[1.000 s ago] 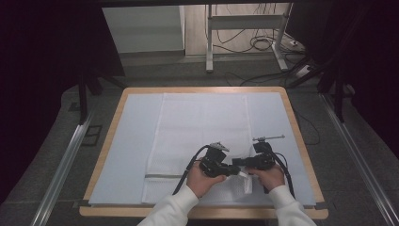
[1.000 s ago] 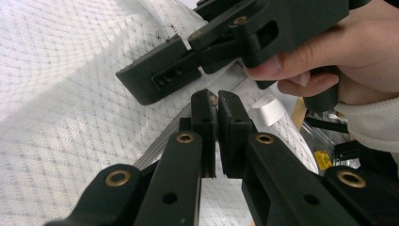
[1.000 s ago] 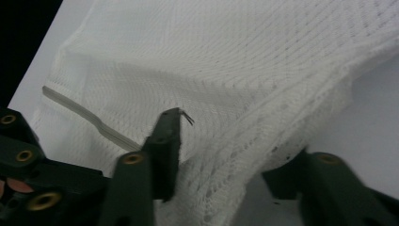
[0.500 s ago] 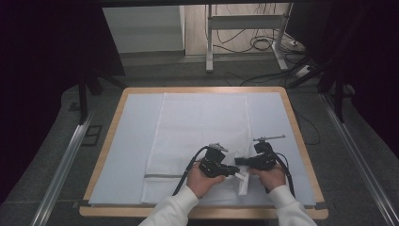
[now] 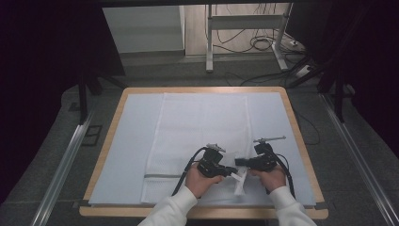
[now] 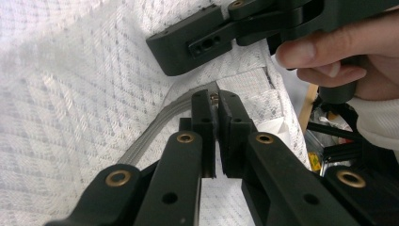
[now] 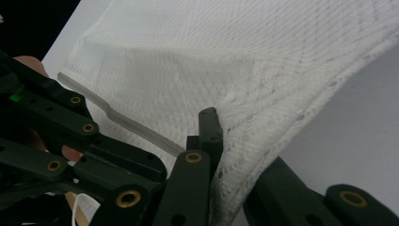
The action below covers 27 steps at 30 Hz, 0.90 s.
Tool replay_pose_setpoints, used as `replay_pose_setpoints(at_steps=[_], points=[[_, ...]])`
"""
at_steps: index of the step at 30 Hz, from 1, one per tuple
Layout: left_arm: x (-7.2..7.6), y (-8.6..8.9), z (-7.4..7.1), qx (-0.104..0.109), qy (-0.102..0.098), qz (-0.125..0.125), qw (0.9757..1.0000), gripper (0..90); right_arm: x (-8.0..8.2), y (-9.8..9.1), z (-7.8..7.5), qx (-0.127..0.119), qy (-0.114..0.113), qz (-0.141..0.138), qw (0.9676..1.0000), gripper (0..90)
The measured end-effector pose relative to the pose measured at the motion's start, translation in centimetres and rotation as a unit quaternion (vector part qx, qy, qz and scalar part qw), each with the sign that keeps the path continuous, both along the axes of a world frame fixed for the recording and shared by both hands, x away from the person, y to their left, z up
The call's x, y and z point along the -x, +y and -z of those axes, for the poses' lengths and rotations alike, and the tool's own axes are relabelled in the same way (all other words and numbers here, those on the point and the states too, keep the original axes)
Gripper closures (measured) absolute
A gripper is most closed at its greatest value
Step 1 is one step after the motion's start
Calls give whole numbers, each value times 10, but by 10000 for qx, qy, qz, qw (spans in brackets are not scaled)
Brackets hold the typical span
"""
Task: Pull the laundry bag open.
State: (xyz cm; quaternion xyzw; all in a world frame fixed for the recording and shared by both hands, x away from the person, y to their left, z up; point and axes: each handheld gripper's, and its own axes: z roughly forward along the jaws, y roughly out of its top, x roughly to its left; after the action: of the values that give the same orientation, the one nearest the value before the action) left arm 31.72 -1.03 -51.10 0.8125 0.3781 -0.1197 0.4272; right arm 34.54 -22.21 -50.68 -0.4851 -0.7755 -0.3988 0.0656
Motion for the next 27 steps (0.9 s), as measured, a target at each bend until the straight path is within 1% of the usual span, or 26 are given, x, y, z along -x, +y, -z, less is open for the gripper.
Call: replay_pose_setpoints(at_steps=[1,6,7,9,11,17,21,23,26,27], points=[[0,0,1,-27,-7,19,10000,869,0,0,0,14,-6,-8,10000,884],[-1,0,3,-35,27,35,10000,869,1,0,0,17,-1,-39,10000,885],[-2,1,4,-72,21,55,10000,869,1,0,0,24,12,-57,10000,885],[-3,2,7,-64,63,44,9999,870,1,0,0,40,17,-91,9999,886],[-4,3,9,-3,134,7,9999,870,2,0,1,68,11,-112,9999,886],[-5,4,10,-20,153,21,9999,869,2,0,1,62,34,-149,9999,886],[-6,4,12,-12,204,7,9998,870,2,0,1,87,45,-171,9998,887],[-6,4,12,-30,195,45,9998,870,2,0,1,84,52,-182,9998,887],[-7,5,14,38,289,31,9996,869,3,0,1,84,72,-199,9997,887],[-8,5,15,27,294,53,9995,869,3,-1,2,91,69,-202,9997,887]])
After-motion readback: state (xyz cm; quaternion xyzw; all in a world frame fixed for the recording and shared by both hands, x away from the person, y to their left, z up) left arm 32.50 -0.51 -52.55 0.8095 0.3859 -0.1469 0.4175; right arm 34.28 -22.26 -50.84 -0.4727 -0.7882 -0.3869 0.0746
